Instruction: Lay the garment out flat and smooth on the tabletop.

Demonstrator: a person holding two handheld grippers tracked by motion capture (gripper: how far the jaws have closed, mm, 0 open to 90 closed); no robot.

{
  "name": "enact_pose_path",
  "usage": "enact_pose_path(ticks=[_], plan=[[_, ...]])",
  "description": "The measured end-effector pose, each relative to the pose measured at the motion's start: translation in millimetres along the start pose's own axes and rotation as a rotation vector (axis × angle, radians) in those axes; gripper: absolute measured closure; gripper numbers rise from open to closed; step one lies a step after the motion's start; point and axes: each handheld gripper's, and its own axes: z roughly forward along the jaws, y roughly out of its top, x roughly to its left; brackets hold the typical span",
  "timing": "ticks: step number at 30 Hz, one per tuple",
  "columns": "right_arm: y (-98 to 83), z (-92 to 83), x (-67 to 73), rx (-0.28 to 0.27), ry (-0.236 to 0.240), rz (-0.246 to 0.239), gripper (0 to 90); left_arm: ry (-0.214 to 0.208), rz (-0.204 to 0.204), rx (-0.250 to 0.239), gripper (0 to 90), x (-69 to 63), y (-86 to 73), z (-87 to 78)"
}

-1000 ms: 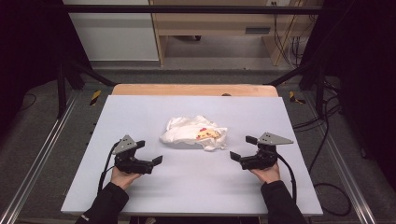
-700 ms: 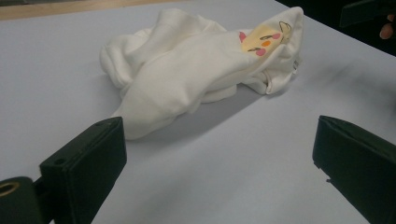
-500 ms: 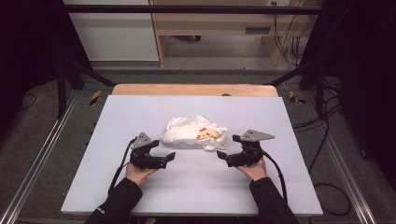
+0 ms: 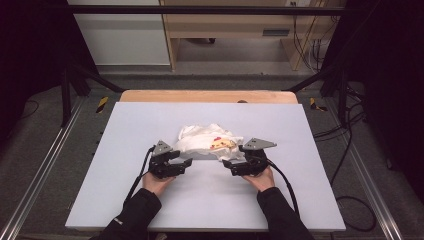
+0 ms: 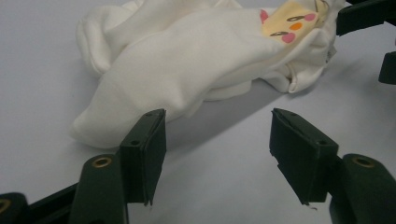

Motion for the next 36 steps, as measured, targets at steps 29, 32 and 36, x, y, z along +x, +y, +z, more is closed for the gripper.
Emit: enact_pose_path(ticks=[29,32,36], plan=[[10.6,6.7,2.3,0.045,-0.011,-0.022,87.8,0.103,0.012,0.024,85.0,3.6,15.0,7.6],[24.4,-16.2,7.7,0.029,0.03,-0.054,87.9,0.048,0.057,0.031,84.9,-2.0,26.9,-15.9],[44.7,-51.3,21.2,0.015,0.105,-0.09,87.8,-0.046,0.154,0.053,84.7,-18.4,47.4,-60.4]])
